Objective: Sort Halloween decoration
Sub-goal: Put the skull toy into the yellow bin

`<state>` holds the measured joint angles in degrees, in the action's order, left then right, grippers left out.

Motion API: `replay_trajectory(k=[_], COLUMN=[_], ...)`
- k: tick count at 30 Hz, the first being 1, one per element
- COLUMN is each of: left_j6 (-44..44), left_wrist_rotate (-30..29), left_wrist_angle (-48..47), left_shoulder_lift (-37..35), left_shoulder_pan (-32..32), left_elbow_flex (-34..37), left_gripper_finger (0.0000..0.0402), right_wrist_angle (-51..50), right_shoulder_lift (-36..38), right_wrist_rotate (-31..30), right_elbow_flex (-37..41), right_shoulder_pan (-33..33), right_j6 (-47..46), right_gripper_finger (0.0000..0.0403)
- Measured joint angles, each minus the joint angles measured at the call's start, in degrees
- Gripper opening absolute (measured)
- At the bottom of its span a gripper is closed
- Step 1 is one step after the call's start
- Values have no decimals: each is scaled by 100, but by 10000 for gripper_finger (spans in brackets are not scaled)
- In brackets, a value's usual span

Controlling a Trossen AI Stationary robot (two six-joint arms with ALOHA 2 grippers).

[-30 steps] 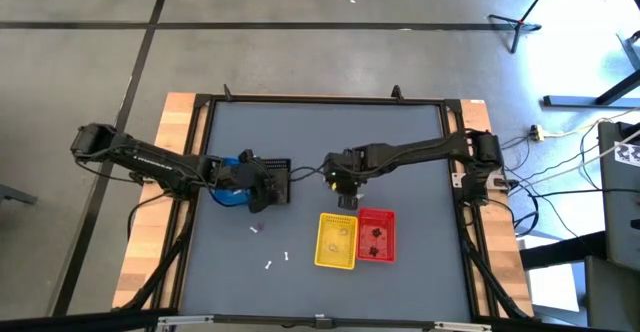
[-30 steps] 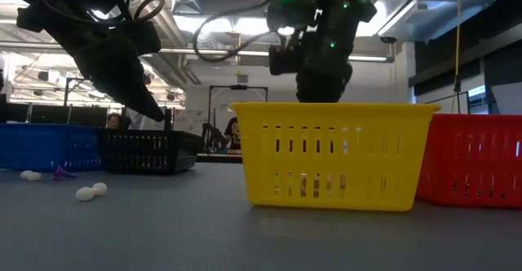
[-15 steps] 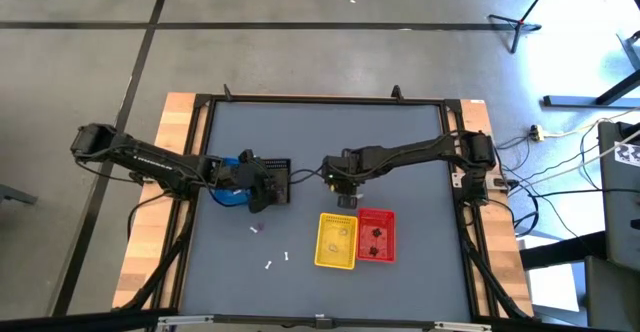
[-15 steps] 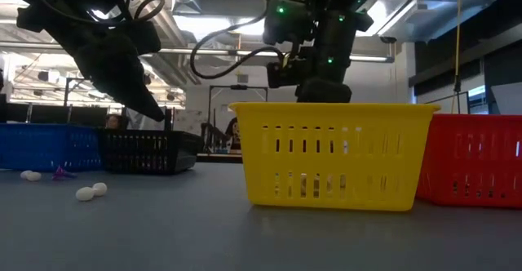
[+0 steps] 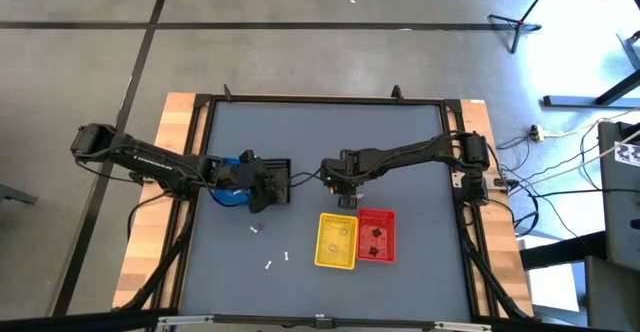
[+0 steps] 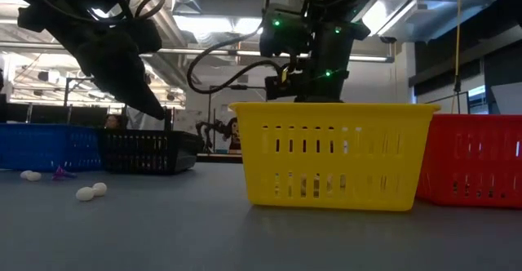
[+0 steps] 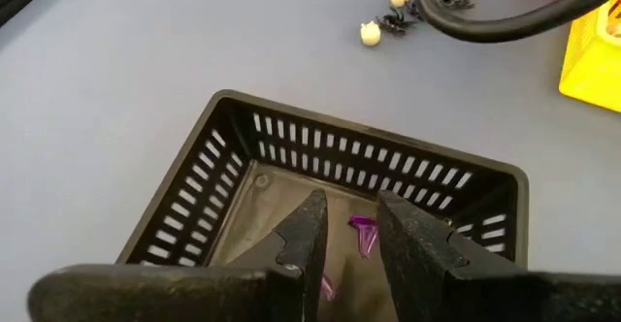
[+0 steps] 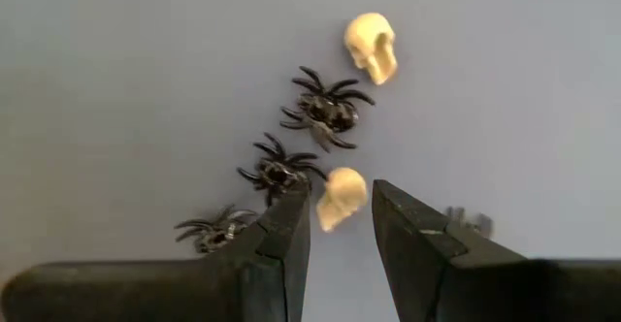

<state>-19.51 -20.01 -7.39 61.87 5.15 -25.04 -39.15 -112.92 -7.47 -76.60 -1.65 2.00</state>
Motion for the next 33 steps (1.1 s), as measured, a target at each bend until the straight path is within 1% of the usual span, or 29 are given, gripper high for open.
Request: replay_trajectory(k=[4, 8, 18, 22, 30, 33], left_j6=[0, 0, 0, 0, 0, 1], left_wrist_rotate=[0, -1, -2, -2, -2, -4], left_wrist_angle=[45, 47, 55, 55, 54, 54], left_shoulder_lift=[0, 0, 0, 0, 0, 0], left_shoulder_pan=[0, 0, 0, 1, 0, 1], left_elbow_flex=[0, 0, 0, 0, 0, 0], left_gripper_finger=[86, 86, 86, 86, 86, 86], right_wrist_angle=[-58, -146, -124, -123, -126, -124], right_shoulder_lift=[-9, -52, -229, -232, -236, -236], right_wrist_rotate=[-83, 99, 99, 109, 149, 203], right_elbow_flex=[0, 0, -13, -11, -11, -11], right_shoulder_pan=[-26, -39, -37, -37, -20, -20], right_j6=[2, -11, 20, 22, 22, 24], right_gripper_finger=[113, 113, 110, 86, 11, 4])
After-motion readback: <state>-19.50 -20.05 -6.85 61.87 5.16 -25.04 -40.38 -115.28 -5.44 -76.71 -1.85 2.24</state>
